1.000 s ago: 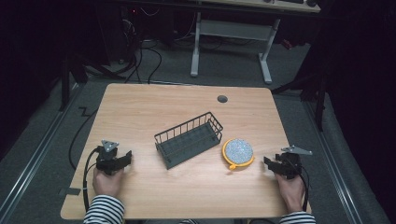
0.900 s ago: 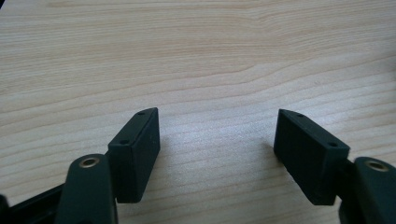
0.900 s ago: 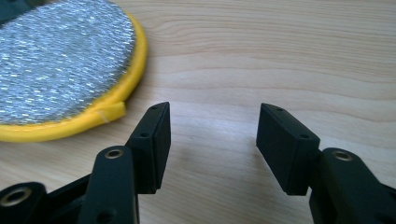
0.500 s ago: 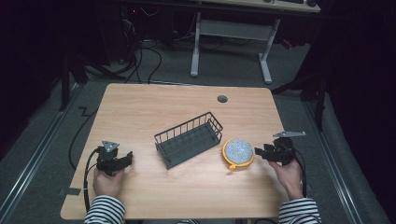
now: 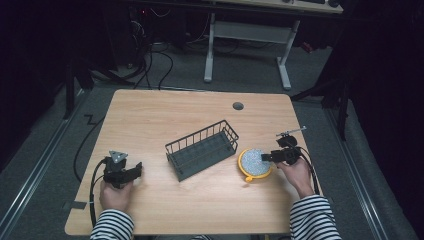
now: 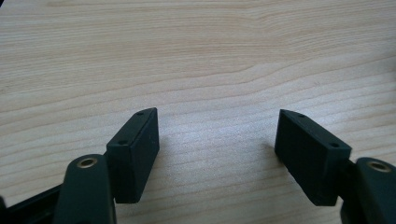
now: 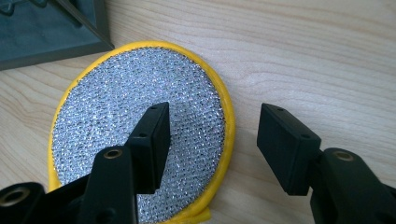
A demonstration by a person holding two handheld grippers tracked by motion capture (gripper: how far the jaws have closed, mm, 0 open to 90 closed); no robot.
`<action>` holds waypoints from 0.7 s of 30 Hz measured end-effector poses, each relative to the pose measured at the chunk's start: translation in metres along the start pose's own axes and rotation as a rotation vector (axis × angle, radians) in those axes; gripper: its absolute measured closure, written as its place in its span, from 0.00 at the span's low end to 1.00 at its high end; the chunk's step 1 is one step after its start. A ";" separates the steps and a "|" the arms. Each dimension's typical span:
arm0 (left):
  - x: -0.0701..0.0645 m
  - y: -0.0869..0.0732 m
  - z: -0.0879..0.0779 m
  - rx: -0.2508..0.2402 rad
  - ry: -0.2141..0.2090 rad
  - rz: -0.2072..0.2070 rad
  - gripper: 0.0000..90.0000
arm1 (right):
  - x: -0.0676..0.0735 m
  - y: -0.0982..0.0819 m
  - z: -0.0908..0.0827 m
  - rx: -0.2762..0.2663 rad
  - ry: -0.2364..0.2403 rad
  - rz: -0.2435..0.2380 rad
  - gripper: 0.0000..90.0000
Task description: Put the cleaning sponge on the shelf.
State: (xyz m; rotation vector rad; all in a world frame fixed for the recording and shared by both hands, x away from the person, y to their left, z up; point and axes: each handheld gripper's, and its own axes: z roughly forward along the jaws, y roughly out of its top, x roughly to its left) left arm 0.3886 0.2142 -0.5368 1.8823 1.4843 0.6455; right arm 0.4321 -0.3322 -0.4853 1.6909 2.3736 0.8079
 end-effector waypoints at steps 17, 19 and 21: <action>0.000 0.000 0.000 0.000 0.000 0.000 0.34 | -0.003 0.002 0.006 0.051 0.074 -0.016 0.92; 0.000 0.000 0.000 0.000 0.000 0.000 0.34 | -0.004 0.001 0.005 0.035 0.076 -0.024 0.95; 0.000 0.000 0.000 0.000 0.000 0.000 0.34 | -0.005 0.000 0.001 0.013 0.080 -0.029 0.97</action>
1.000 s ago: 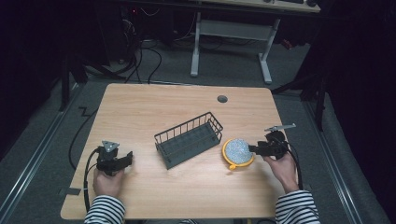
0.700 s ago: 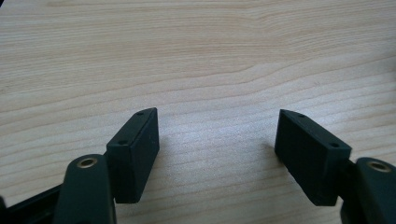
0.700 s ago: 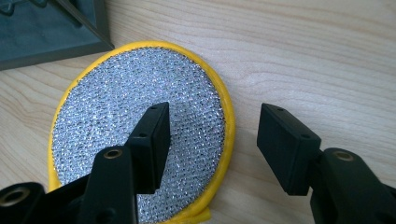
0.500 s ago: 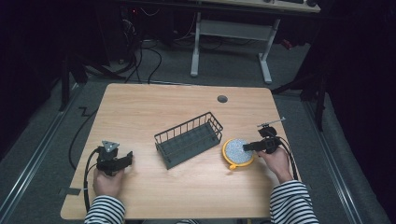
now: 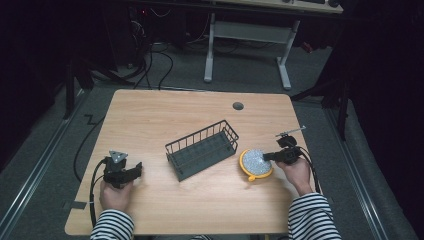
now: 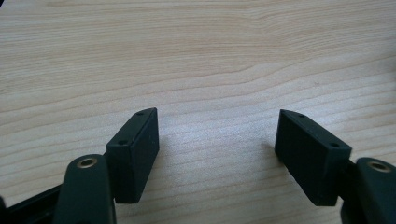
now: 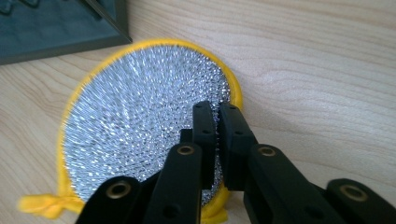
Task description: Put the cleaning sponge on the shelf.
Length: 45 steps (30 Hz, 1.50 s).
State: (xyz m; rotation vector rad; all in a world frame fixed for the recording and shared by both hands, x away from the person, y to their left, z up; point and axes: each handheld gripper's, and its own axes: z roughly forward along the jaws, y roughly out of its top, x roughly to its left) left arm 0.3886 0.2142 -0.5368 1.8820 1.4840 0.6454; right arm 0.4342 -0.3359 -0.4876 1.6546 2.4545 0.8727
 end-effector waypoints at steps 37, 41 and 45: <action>0.000 0.000 0.000 0.003 -0.006 0.005 0.33 | 0.053 0.049 -0.085 -0.261 0.083 -0.170 0.98; 0.000 0.000 0.000 0.003 -0.006 0.005 0.33 | 0.063 0.064 -0.081 -0.285 0.097 -0.181 0.98; 0.000 0.000 0.000 0.003 -0.007 0.005 0.33 | 0.073 0.081 -0.073 -0.290 0.099 -0.191 0.98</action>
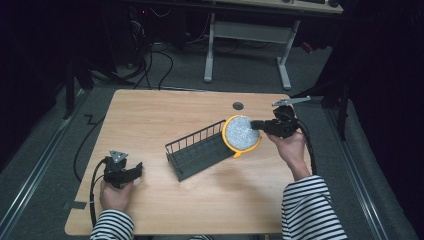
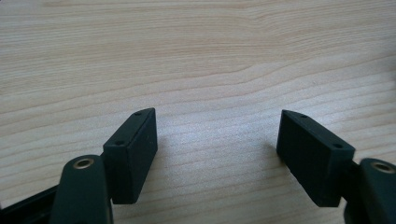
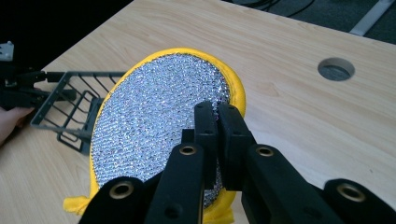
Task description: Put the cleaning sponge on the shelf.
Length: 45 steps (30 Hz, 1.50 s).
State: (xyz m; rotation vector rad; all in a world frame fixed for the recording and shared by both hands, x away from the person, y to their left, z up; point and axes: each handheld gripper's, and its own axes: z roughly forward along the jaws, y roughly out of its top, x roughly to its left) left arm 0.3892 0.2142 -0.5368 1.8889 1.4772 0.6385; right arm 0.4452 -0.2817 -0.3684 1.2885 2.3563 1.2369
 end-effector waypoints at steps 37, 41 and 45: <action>0.000 0.000 0.000 0.000 0.000 0.000 0.33 | 0.038 0.048 0.103 0.054 0.000 -0.027 0.97; 0.000 0.000 0.000 0.000 0.000 0.000 0.33 | 0.040 0.044 0.109 0.058 -0.003 -0.042 0.97; 0.000 0.000 0.000 0.000 0.000 0.000 0.32 | 0.040 0.037 0.112 0.067 -0.008 -0.054 0.97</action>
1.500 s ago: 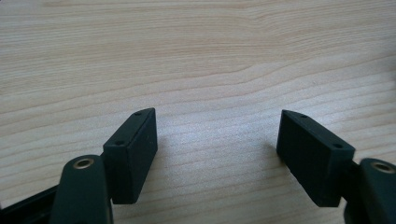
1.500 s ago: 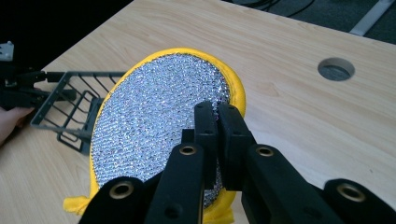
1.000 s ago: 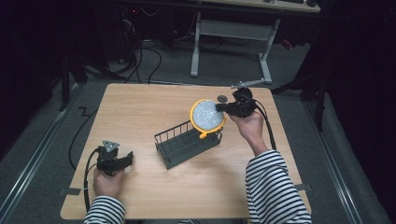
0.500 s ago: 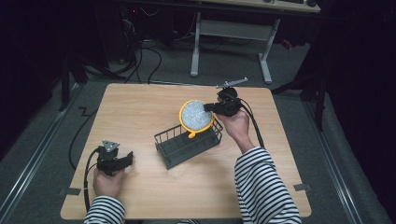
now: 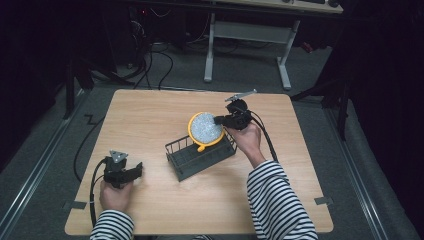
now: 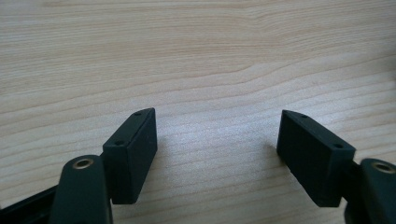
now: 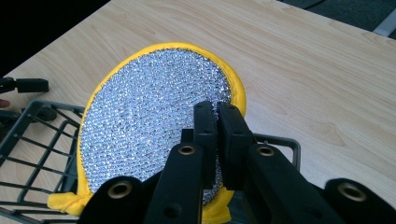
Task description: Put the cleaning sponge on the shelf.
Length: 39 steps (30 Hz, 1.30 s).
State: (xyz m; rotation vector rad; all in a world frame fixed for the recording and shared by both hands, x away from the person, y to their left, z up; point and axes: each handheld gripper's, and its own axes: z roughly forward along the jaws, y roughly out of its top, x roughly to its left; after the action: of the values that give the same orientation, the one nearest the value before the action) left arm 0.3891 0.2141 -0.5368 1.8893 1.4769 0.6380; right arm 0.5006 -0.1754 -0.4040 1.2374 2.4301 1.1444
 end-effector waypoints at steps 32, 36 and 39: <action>0.000 0.000 0.000 0.000 0.000 -0.001 0.33 | 0.013 -0.031 -0.002 -0.004 -0.070 -0.121 0.96; 0.000 0.000 0.000 -0.001 0.000 -0.001 0.33 | 0.012 -0.034 -0.001 0.014 -0.065 -0.123 0.96; 0.000 0.000 0.000 -0.001 -0.001 -0.002 0.33 | 0.011 -0.036 0.000 0.034 -0.060 -0.124 0.96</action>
State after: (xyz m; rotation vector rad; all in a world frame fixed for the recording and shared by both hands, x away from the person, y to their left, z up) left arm 0.3892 0.2143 -0.5368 1.8872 1.4774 0.6367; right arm 0.4717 -0.1799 -0.4274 1.0969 2.4537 1.0218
